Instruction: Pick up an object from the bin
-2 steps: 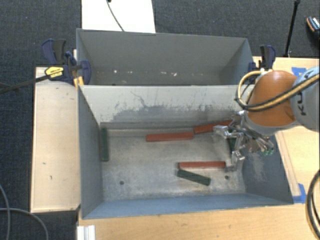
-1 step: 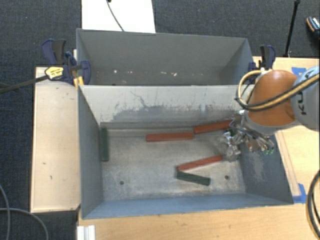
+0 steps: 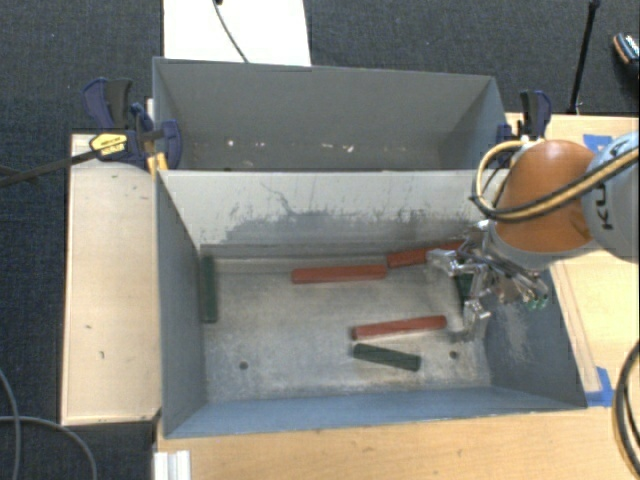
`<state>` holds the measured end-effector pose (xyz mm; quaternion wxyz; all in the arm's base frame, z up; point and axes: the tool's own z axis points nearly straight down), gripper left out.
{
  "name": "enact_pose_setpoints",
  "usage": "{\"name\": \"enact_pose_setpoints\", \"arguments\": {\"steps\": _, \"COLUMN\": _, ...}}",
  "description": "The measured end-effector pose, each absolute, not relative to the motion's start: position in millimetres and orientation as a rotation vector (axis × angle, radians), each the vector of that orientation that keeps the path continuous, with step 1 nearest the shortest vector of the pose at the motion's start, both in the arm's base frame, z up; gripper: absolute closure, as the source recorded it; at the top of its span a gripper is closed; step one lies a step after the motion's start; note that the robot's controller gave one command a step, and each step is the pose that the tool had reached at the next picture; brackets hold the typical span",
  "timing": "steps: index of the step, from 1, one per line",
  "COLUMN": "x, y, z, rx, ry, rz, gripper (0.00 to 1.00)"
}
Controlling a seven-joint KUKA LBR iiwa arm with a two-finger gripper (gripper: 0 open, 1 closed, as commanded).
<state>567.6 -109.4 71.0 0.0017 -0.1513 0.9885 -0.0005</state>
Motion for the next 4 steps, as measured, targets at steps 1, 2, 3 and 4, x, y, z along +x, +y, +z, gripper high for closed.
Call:
{"name": "enact_pose_setpoints", "arguments": {"steps": 1, "x": 513.7, "y": -50.4, "z": 69.7, "rx": -0.137, "ry": 3.141, "rz": 0.007, "gripper": 0.0}}
{"name": "enact_pose_setpoints", "arguments": {"steps": 2, "x": 515.4, "y": -54.2, "z": 70.4, "rx": -0.139, "ry": 3.137, "rz": 0.0, "gripper": 1.0}}
{"name": "enact_pose_setpoints", "arguments": {"steps": 3, "x": 516.6, "y": -58.8, "z": 105.4, "rx": -0.116, "ry": 3.133, "rz": -0.001, "gripper": 1.0}}
{"name": "enact_pose_setpoints", "arguments": {"steps": 4, "x": 528.3, "y": -55.5, "z": 220.8, "rx": -0.13, "ry": 3.127, "rz": -0.002, "gripper": 1.0}}
